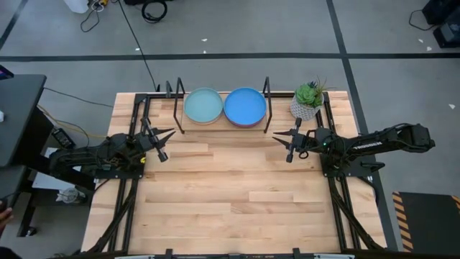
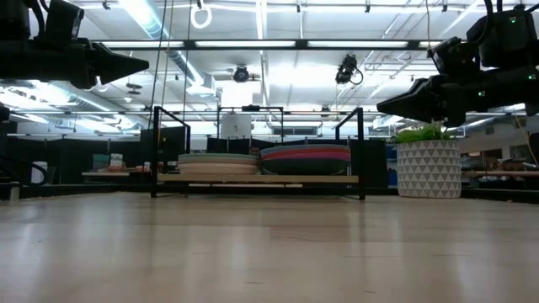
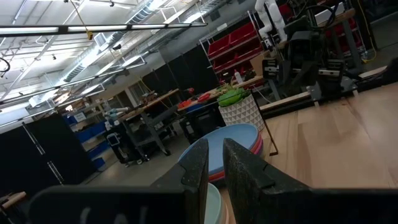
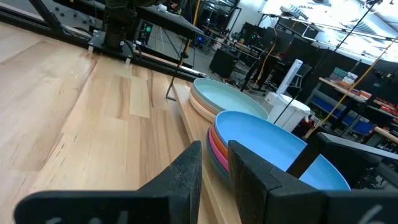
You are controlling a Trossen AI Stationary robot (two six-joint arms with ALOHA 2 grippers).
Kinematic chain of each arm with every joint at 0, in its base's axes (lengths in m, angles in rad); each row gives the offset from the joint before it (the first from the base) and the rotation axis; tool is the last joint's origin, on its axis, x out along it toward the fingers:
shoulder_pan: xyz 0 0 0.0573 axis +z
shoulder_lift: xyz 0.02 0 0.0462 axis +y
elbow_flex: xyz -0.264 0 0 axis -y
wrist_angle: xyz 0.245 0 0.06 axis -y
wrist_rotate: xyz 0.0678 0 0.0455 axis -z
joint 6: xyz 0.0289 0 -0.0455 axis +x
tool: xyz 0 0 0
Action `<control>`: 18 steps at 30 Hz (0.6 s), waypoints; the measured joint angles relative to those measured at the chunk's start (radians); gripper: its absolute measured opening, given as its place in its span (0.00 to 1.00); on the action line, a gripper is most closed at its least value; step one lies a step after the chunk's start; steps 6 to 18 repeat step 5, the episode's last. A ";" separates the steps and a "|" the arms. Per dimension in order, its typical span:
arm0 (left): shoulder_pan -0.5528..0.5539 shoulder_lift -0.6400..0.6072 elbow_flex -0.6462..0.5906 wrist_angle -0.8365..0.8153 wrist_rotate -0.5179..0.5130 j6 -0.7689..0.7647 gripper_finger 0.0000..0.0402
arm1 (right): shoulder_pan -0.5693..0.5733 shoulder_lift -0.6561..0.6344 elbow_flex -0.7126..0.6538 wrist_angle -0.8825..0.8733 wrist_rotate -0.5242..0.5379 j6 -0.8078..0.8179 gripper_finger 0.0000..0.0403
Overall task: Place and stack plates onto a shelf
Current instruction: Return to Home Position
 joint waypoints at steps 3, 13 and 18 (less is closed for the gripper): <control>0.000 0.000 0.000 0.000 0.000 0.000 0.14 | 0.000 0.000 0.000 0.000 0.000 0.000 0.21; 0.000 0.000 0.000 0.000 0.000 0.000 0.14 | 0.000 0.000 0.000 0.000 0.000 0.000 0.21; 0.000 0.000 0.000 0.000 0.000 0.000 0.14 | 0.000 0.000 0.000 0.000 0.000 0.000 0.21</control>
